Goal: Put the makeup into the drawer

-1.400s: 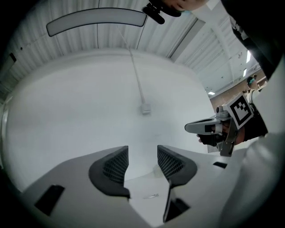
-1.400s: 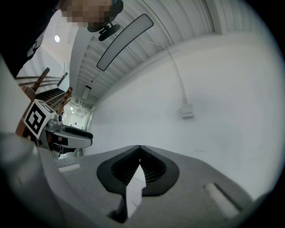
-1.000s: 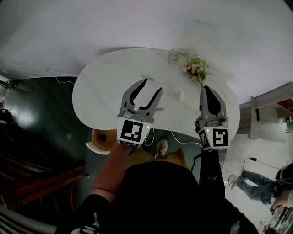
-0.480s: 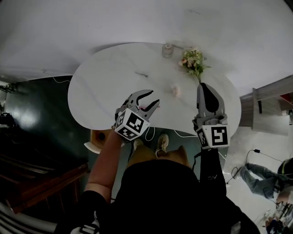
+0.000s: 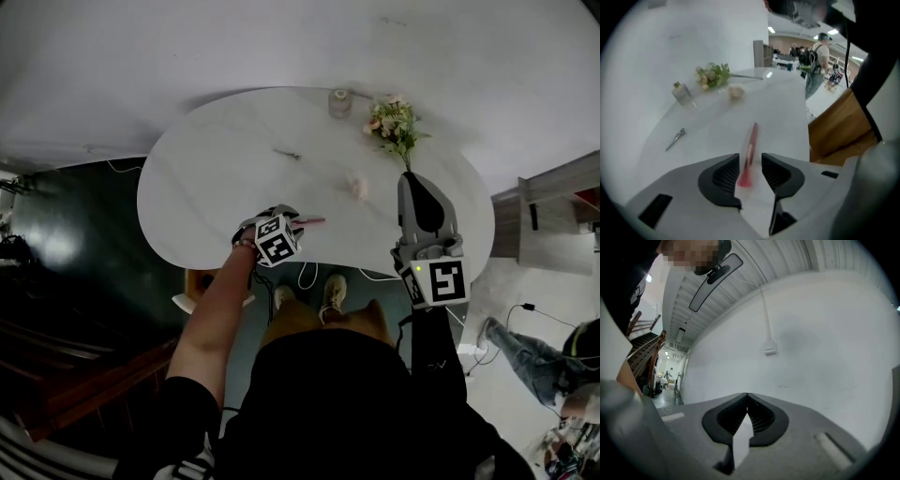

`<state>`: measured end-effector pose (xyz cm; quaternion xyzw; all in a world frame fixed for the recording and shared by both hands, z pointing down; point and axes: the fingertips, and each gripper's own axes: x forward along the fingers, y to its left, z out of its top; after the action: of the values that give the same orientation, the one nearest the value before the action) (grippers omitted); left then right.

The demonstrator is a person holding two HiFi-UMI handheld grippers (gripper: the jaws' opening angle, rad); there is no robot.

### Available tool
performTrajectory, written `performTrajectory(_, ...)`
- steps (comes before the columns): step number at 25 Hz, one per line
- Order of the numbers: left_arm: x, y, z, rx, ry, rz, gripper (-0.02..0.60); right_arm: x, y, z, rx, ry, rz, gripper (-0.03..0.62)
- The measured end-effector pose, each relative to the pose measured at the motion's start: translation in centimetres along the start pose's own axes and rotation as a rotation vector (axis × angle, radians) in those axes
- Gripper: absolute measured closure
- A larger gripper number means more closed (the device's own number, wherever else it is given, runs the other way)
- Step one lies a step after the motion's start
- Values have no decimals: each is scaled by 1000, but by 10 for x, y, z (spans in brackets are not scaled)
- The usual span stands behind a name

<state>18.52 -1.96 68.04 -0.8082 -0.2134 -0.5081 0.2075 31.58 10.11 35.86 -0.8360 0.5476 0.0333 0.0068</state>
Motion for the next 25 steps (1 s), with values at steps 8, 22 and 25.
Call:
performTrajectory(8,3,-12,2,83,62,-35,538,1,4,0,-16,5,15,589)
performTrajectory(22,-204,68,147,-280,-704,409,538,16,17,22,-30,-43,39,589)
performTrajectory(25,-252,67,165,-282,-833,508,538,17,20,31,-34,-62,39,589)
